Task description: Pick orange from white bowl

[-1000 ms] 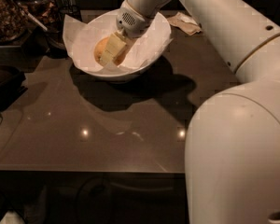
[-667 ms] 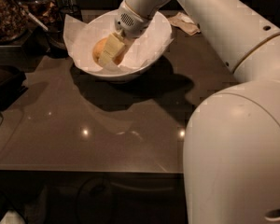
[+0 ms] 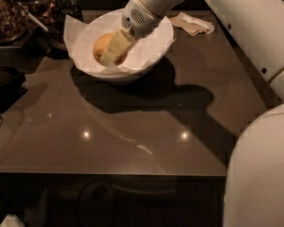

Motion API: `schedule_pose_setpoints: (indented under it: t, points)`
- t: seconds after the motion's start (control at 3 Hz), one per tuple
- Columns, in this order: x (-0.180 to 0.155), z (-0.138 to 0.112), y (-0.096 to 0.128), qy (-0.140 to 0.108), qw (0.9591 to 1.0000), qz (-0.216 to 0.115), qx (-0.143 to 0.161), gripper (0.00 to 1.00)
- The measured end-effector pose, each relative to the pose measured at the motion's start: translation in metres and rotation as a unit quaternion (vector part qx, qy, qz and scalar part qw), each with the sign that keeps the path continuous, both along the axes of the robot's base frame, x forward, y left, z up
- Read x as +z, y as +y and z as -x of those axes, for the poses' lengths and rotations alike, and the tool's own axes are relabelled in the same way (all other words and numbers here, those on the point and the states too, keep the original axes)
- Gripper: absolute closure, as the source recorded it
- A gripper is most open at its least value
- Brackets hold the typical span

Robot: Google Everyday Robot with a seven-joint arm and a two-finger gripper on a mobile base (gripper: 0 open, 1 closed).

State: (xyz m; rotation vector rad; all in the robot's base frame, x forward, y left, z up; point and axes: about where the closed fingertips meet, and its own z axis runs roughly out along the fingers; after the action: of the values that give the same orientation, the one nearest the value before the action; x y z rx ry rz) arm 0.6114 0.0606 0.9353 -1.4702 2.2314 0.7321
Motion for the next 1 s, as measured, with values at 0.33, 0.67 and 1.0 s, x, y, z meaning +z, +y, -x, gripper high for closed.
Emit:
schedule_pose_setpoints:
  t: [0.33, 0.67, 1.0]
  points:
    - [0.0158, 0.0387, -0.0093, -0.01, 0.9998, -0.017, -0.002, 1.0]
    - [0.0127, 0.0405, -0.0092, -0.007, 0.9999, -0.014, -0.002, 1.0]
    - [0.0127, 0.0406, -0.0092, -0.007, 0.9999, -0.014, -0.002, 1.0]
